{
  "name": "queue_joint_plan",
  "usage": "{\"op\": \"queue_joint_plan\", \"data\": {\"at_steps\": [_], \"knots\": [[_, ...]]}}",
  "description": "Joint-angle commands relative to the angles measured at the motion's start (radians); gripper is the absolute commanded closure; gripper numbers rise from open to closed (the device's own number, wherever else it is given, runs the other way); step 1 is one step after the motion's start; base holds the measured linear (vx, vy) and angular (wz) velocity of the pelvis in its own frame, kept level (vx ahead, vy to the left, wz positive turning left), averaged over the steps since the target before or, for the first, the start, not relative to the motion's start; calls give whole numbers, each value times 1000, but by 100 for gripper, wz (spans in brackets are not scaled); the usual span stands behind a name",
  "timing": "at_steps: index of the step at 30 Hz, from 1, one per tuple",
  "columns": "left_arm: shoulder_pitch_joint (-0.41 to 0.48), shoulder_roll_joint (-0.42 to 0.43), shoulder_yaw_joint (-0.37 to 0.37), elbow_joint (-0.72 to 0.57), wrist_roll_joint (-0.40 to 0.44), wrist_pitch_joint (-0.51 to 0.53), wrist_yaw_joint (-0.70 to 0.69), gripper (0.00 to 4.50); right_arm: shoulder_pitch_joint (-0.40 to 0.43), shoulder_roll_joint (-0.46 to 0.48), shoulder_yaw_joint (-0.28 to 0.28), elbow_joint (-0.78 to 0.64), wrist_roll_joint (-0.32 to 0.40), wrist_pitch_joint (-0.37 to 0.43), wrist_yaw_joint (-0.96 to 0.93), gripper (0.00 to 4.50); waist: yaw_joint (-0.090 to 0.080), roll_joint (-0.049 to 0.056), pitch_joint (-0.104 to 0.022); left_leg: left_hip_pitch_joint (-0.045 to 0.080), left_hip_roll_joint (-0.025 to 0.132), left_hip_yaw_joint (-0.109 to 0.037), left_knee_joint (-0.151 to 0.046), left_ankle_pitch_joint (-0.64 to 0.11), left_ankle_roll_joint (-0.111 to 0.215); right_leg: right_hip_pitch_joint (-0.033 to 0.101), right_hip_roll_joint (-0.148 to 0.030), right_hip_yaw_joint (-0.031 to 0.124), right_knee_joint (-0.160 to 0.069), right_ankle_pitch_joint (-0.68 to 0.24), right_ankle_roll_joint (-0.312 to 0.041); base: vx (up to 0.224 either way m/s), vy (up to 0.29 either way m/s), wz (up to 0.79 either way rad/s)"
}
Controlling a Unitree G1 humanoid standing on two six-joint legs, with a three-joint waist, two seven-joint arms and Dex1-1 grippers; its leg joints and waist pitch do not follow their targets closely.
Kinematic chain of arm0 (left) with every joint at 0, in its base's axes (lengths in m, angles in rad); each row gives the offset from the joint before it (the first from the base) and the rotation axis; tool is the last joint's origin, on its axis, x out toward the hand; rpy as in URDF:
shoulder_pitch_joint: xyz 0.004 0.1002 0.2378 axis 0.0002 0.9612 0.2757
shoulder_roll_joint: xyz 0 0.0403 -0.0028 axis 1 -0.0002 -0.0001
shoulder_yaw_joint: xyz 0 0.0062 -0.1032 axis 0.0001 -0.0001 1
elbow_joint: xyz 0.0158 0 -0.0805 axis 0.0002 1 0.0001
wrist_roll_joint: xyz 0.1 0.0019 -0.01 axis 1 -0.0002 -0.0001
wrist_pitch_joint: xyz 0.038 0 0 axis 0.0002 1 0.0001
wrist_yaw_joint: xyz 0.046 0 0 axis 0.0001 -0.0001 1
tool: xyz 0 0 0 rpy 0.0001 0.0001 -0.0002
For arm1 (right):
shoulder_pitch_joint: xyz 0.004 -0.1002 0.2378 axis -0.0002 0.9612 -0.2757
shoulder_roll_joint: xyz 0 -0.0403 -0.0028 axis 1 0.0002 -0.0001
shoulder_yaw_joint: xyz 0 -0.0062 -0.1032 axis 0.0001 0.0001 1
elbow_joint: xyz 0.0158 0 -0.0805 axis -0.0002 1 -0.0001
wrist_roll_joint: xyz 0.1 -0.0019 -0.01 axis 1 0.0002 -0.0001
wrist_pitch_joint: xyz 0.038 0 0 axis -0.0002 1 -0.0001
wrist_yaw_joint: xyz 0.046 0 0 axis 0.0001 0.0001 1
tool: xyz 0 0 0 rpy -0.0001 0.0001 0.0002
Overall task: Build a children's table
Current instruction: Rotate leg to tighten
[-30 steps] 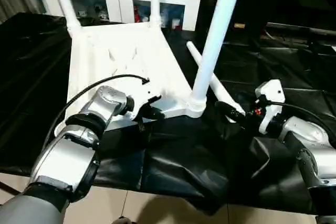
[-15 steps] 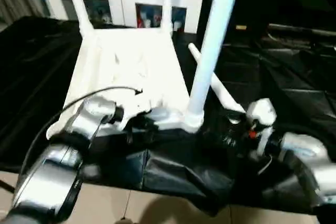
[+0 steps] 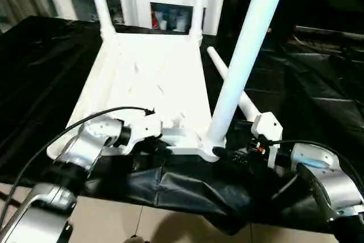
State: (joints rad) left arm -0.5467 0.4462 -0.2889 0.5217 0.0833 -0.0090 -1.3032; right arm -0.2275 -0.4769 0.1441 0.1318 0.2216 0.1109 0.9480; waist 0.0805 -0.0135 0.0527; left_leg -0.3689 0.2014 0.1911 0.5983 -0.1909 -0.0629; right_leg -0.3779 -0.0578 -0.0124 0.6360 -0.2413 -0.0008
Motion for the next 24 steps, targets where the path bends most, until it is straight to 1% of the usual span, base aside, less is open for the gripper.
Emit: {"op": "queue_joint_plan", "data": {"at_steps": [1, 4, 5, 7, 8, 11, 12, 14, 15, 16, 17, 18, 21, 22, 23, 24], "knots": [[33, -14, -18, -15, -25, 27, -17, 450, -24, 5, 10, 31, -18, -27, 11, 2, -4, -21, -60, 11, 32, -10, -63, -86, 73, 34, -71, 32, -67, 12, -220, 0, 0, 0], [34, -14, -16, -28, -27, 38, -17, 450, -45, 22, 17, 61, -20, -43, 13, 2, -5, -20, -61, 10, 30, -9, -61, -74, 80, 34, -69, 32, -65, 33, -225, 0, 0, 0], [35, -14, -16, -33, -28, 42, -16, 450, -49, 25, 20, 70, -22, -49, 15, 2, -5, -20, -64, 10, 30, -9, -60, -62, 84, 35, -68, 32, -61, 60, -229, 0, 0, 0], [35, -15, -16, -37, -28, 47, -15, 450, -61, 31, 34, 97, -36, -67, 20, 2, -4, -18, -64, 10, 30, -8, -58, -50, 90, 34, -67, 31, -59, 86, -234, 0, 0, 0], [36, -15, -17, -43, -29, 53, -13, 450, -66, 34, 38, 109, -42, -75, 22, 2, -6, -20, -65, 9, 29, -8, -57, -47, 93, 35, -66, 31, -58, 98, -237, 0, 0, 0], [41, -13, -21, -61, -31, 68, -8, 450, -76, 40, 47, 130, -48, -89, 34, 2, -5, -21, -64, 10, 29, -8, -57, -50, 96, 35, -66, 31, -58, 93, -239, 0, 0, 0], [43, -13, -21, -65, -32, 72, -7, 450, -79, 41, 51, 137, -50, -92, 38, 29, -5, -21, -64, 10, 30, -7, -57, -49, 96, 35, -67, 31, -58, 95, -240, 0, 0, 0], [44, -13, -21, -70, -32, 77, -6, 450, -85, 42, 55, 148, -51, -97, 42, 36, -5, -22, -64, 10, 30, -7, -58, -53, 96, 35, -66, 31, -58, 89, -241, 0, 0, 0], [44, -12, -20, -73, -32, 82, -4, 450, -94, 45, 56, 166, -50, -105, 46, 42, -7, -24, -65, 10, 29, -7, -57, -58, 95, 35, -67, 31, -59, 83, -243, 0, 0, 0], [44, -12, -20, -73, -32, 83, -4, 450, -95, 46, 56, 168, -50, -105, 46, 56, -7, -24, -65, 10, 29, -7, -57, -58, 95, 35, -67, 31, -59, 83, -243, 0, 0, 0], [44, -12, -19, -74, -31, 84, -4, 450, -98, 47, 56, 174, -49, -109, 47, 56, -8, -23, -64, 10, 30, -7, -58, -55, 94, 35, -66, 31, -58, 84, -242, 0, 0, 0], [44, -10, -19, -73, -30, 84, -4, 450, -102, 49, 56, 181, -49, -115, 47, 80, -8, -25, -64, 10, 29, -7, -57, -54, 95, 36, -66, 31, -58, 87, -241, 0, 0, 0], [46, -8, -19, -74, -30, 86, -3, 450, -106, 52, 55, 190, -51, -124, 50, 86, -11, -25, -64, 10, 30, -7, -58, -61, 95, 35, -67, 30, -59, 83, -243, 0, 0, 0], [47, -7, -18, -75, -30, 87, -4, 450, -107, 53, 54, 193, -51, -126, 52, 109, -12, -24, -64, 10, 29, -7, -58, -63, 95, 35, -66, 31, -59, 81, -244, 0, 0, 0], [47, -7, -18, -75, -31, 87, -4, 450, -108, 54, 54, 196, -52, -129, 54, 109, -13, -26, -65, 10, 29, -7, -58, -62, 94, 35, -66, 31, -59, 81, -245, 0, 0, 0], [48, -5, -18, -77, -31, 90, -5, 450, -110, 55, 54, 201, -52, -135, 57, 120, -13, -25, -64, 11, 30, -8, -58, -64, 94, 35, -66, 30, -60, 80, -246, 0, 0, 0]]}}
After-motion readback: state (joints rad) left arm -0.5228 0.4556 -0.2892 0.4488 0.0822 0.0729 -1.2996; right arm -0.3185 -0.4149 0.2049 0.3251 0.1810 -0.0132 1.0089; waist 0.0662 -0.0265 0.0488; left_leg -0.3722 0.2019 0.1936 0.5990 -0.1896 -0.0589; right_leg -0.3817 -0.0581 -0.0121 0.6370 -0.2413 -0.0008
